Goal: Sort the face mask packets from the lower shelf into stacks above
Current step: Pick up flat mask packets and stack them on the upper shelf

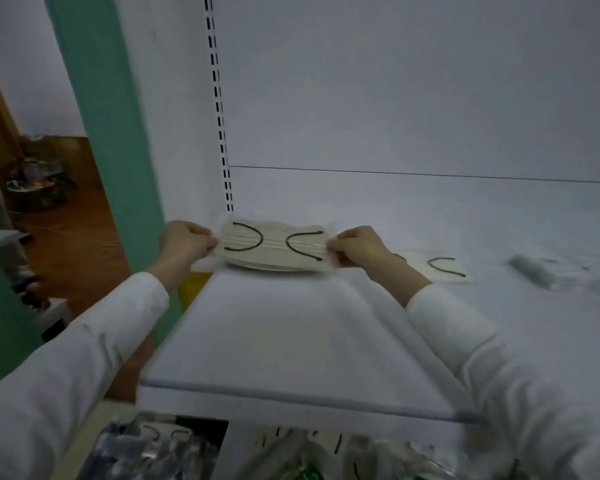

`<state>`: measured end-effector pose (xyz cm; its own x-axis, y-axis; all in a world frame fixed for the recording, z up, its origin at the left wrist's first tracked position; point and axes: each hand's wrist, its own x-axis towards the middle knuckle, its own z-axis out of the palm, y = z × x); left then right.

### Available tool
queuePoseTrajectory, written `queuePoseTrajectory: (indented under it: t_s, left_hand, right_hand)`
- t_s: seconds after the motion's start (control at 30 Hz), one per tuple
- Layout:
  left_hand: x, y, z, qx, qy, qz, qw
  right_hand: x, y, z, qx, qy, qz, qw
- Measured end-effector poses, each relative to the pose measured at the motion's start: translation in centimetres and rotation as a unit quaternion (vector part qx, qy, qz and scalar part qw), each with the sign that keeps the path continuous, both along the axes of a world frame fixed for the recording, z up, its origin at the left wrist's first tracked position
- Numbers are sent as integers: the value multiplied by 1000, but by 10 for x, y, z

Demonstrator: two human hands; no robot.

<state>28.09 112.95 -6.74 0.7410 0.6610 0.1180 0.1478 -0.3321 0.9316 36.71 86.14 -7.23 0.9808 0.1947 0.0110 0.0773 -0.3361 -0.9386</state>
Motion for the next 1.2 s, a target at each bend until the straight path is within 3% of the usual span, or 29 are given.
queuePoseTrajectory:
  t_s: [0.3, 0.57, 0.8, 1.03, 1.2]
  left_hand:
    - [61, 24, -22, 50, 24, -8, 998]
    - [72, 25, -32, 162, 61, -50, 984]
    - [53, 28, -24, 232, 31, -37, 972]
    - [3, 11, -5, 334, -3, -103, 937]
    - [-61, -37, -4, 392, -11, -243, 887]
  right_hand:
    - [60, 36, -19, -84, 32, -69, 994]
    - [67, 43, -23, -206, -42, -71, 975]
    - [66, 31, -15, -221, -107, -50, 968]
    - [15, 15, 3, -395, -180, -15, 901]
    - [-57, -13, -3, -503, -187, -1, 844]
